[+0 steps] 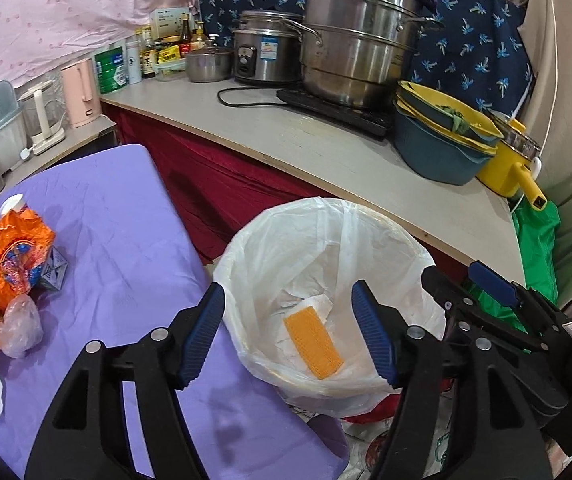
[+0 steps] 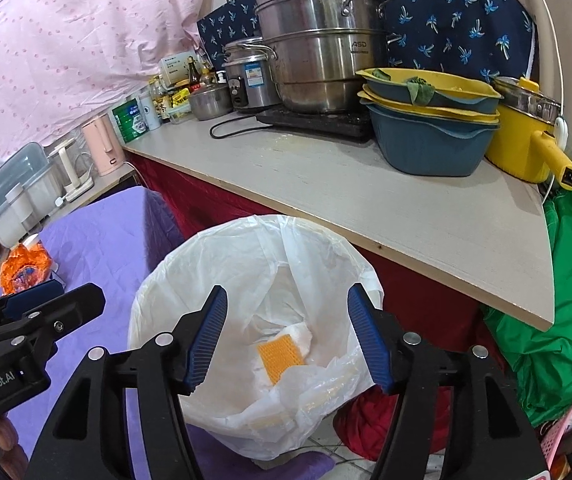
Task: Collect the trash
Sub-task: 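Carry the foam net over the bin and open the right tool to drop it, then return the right tool to the pile and grasp the clear plastic bag, then carry the paper towel in the left tool while the right tool carries the plastic bag to the bin, then open both tools over the bin to drop the towel and bag, then grasp another orange foam net with the left tool while the right tool grasps an orange snack bag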
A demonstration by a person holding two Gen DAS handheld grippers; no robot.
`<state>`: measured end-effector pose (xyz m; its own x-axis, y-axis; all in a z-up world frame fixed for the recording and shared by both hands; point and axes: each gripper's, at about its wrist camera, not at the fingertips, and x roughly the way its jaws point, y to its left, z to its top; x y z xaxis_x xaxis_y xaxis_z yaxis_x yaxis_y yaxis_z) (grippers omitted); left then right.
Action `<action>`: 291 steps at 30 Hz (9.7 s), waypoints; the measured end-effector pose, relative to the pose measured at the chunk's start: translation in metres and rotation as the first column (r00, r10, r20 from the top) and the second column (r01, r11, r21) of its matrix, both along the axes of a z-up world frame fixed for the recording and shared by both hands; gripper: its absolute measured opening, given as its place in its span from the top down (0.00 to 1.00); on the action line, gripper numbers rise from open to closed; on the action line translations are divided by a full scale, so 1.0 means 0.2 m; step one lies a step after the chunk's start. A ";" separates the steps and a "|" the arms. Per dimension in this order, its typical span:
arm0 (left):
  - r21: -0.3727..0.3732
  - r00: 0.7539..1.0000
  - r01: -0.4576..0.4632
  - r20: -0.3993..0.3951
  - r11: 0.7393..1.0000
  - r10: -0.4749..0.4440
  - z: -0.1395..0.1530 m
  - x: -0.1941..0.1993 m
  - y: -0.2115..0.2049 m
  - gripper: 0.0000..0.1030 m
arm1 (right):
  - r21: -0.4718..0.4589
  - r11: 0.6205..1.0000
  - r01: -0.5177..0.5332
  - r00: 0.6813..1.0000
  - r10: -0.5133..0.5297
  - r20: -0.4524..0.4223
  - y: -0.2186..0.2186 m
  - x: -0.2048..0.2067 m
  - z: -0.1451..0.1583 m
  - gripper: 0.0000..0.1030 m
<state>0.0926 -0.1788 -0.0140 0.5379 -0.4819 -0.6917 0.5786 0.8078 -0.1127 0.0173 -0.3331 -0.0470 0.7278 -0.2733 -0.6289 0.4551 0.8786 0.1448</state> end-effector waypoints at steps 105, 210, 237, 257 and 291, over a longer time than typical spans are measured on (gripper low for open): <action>-0.035 0.811 -0.573 -0.169 0.819 0.560 -0.26 0.34 1.86 0.98 | 0.076 0.776 -0.627 0.777 0.629 -0.015 1.53 0.76 -0.04 0.91; -0.065 0.990 -0.141 0.002 0.988 0.142 0.06 0.21 0.31 0.42 | 0.029 0.998 -0.061 0.993 0.057 0.106 0.14 0.12 0.10 0.56; -0.070 0.887 -0.462 -0.038 0.884 0.460 -0.02 0.27 1.18 0.13 | -0.035 0.957 -0.288 0.954 0.290 0.081 0.76 0.36 0.17 0.36; 0.000 0.773 -0.622 -0.159 0.783 0.614 -0.29 0.49 1.76 0.09 | 0.007 0.871 -0.491 0.871 0.491 -0.021 1.33 0.74 -0.04 0.21; -0.072 0.849 -0.483 -0.284 0.873 0.446 -0.46 0.68 1.66 0.71 | 0.125 0.816 -0.565 0.812 0.576 -0.089 1.51 1.13 -0.35 0.57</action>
<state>0.2276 0.1522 -0.1052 0.5398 -0.3180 -0.7794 0.0770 0.9407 -0.3304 0.2428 -0.0304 -0.1177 0.6545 0.2290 -0.7205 -0.1057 0.9714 0.2127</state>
